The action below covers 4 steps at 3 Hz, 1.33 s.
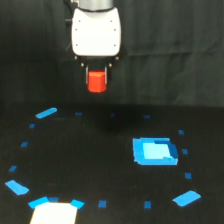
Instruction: Pick up the red object from the table
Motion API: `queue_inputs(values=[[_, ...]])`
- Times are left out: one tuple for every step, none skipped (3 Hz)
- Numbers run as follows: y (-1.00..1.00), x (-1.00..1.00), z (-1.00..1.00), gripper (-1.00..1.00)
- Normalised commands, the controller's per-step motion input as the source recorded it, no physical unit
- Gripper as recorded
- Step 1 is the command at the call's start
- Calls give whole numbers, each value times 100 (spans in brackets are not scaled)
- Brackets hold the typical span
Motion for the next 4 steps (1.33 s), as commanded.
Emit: queue_inputs(values=[[2, -8, 8, -100], [-2, -5, 20, -93], [7, -24, 60, -100], [23, -26, 27, -100]])
